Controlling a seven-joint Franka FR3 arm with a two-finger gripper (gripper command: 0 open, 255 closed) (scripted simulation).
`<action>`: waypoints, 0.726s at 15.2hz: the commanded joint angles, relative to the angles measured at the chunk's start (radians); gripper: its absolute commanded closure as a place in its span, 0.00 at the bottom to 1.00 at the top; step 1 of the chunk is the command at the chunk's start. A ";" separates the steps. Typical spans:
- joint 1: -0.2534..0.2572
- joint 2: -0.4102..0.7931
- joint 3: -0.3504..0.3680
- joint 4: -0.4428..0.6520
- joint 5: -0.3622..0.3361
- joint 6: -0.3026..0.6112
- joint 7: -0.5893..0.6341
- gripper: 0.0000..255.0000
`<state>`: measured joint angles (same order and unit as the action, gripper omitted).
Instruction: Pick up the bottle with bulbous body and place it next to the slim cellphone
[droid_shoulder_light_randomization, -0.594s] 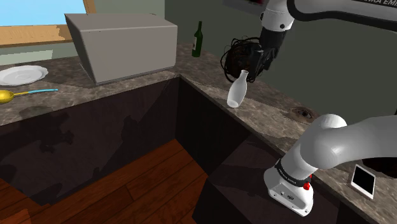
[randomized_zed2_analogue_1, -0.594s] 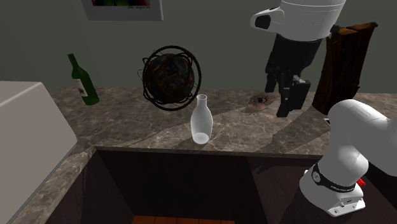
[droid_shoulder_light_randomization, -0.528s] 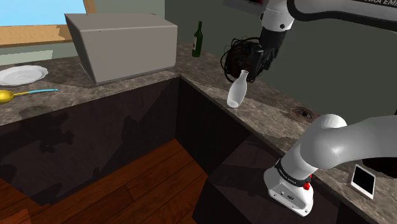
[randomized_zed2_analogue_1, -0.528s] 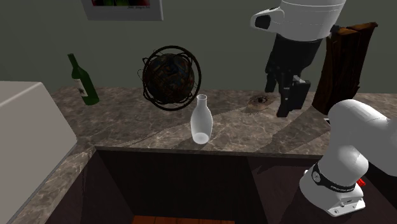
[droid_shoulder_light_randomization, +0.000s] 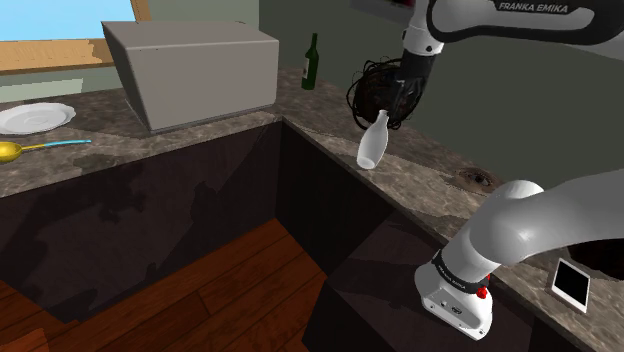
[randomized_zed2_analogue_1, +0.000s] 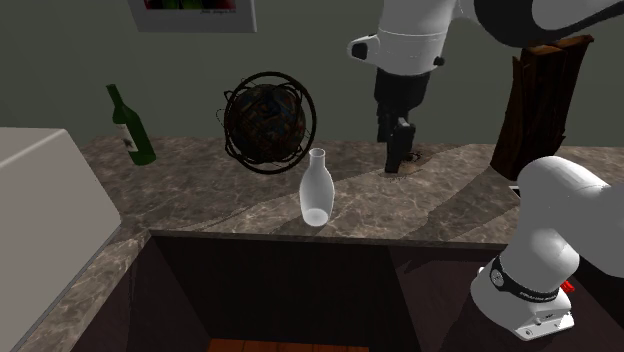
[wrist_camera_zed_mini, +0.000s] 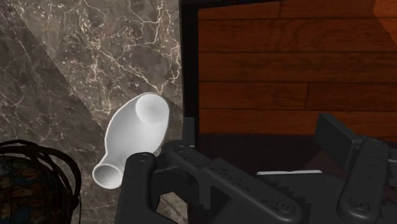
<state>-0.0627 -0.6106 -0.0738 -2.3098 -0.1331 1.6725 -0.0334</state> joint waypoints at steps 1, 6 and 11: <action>-0.014 0.038 -0.036 -0.001 -0.011 0.048 -0.030 0.00; -0.041 0.169 -0.123 0.041 -0.019 0.154 -0.108 0.00; -0.061 0.320 -0.205 0.114 0.004 0.247 -0.193 0.00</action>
<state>-0.1176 -0.3204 -0.2595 -2.2109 -0.1336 1.9003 -0.2037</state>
